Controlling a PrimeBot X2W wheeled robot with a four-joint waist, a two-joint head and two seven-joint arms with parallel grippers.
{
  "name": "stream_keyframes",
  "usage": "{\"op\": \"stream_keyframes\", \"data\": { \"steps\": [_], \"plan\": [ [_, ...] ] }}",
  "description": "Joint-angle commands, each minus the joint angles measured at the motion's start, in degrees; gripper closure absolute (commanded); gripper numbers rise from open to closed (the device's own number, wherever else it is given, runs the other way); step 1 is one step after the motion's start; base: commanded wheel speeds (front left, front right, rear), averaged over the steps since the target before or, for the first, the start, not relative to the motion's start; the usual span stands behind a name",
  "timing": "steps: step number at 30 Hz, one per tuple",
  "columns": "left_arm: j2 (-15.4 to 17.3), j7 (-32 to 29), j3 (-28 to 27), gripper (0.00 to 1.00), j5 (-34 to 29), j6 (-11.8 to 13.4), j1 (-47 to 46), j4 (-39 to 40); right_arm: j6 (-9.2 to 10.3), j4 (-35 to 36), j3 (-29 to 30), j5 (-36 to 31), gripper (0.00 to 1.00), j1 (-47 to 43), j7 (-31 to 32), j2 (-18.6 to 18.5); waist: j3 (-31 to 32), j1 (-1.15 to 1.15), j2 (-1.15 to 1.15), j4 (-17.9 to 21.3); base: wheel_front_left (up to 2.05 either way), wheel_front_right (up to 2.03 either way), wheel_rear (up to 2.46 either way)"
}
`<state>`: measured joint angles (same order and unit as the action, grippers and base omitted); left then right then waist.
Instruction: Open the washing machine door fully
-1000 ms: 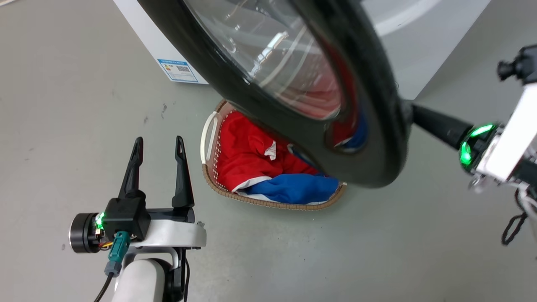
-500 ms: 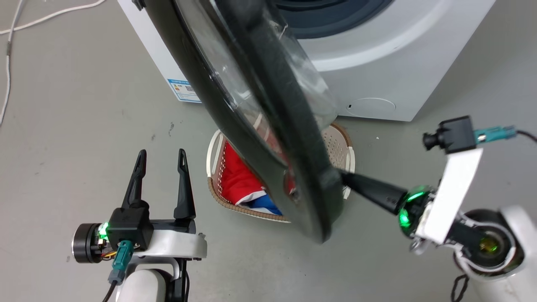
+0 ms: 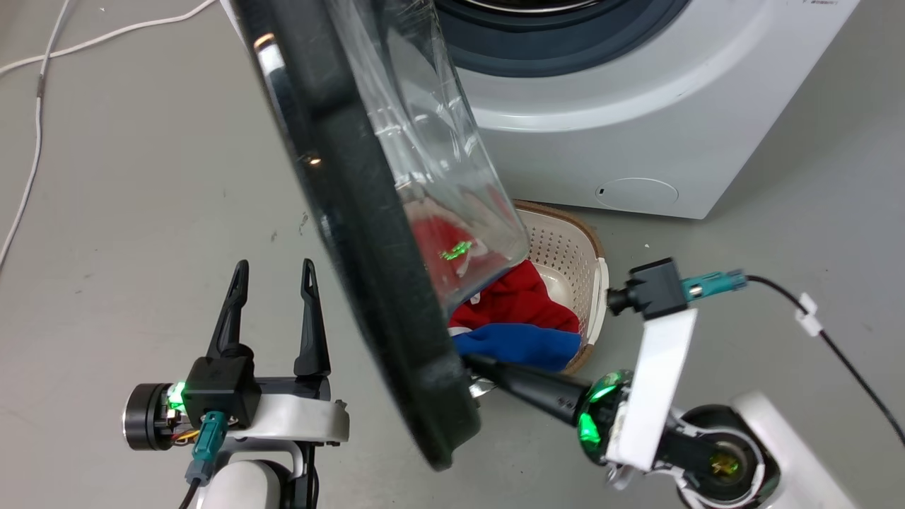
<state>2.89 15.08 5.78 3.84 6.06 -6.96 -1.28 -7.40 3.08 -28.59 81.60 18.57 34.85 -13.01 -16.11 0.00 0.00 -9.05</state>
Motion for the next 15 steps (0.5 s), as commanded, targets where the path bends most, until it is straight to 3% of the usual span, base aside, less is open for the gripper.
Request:
{"op": "stream_keyframes", "data": {
  "steps": [1,11,12,13,14,15],
  "plan": [
    [0.00,0.14,0.02,0.00,-0.20,-0.11,0.46,-0.06,-0.16,-0.51,-1.90,-0.24,1.00,0.26,-0.16,0.54,0.11,0.00,0.00,-0.15,0.00,0.00,0.00],
    [0.00,0.14,-0.42,0.00,-0.26,0.13,1.28,-0.64,-0.17,-2.59,-3.24,1.08,1.00,-0.82,-6.33,-0.72,1.80,0.00,0.00,-0.23,0.00,0.00,0.00],
    [0.00,0.14,-0.53,0.00,-0.28,0.13,1.54,-0.70,-0.17,-2.56,-2.85,1.17,0.79,-1.31,-7.40,-1.06,2.16,0.00,0.00,-0.12,0.00,0.00,0.00],
    [0.00,0.14,-0.67,0.00,-0.38,0.11,1.86,-0.75,-0.16,-2.49,-2.34,1.30,0.51,-1.82,-8.69,-1.35,2.61,0.00,0.00,0.02,0.00,0.00,0.00],
    [0.00,0.14,-0.83,0.00,-0.51,0.05,2.16,-0.78,-0.17,-2.17,-1.84,1.17,0.00,-2.11,-10.03,-1.58,2.99,0.00,0.00,0.18,0.00,0.00,0.00],
    [0.00,0.14,-1.06,0.00,-0.60,0.01,2.43,-0.84,-0.17,-1.78,-1.33,0.69,0.00,-2.39,-11.69,-1.88,3.51,0.00,0.00,0.43,0.00,0.00,0.00]
  ]
}}
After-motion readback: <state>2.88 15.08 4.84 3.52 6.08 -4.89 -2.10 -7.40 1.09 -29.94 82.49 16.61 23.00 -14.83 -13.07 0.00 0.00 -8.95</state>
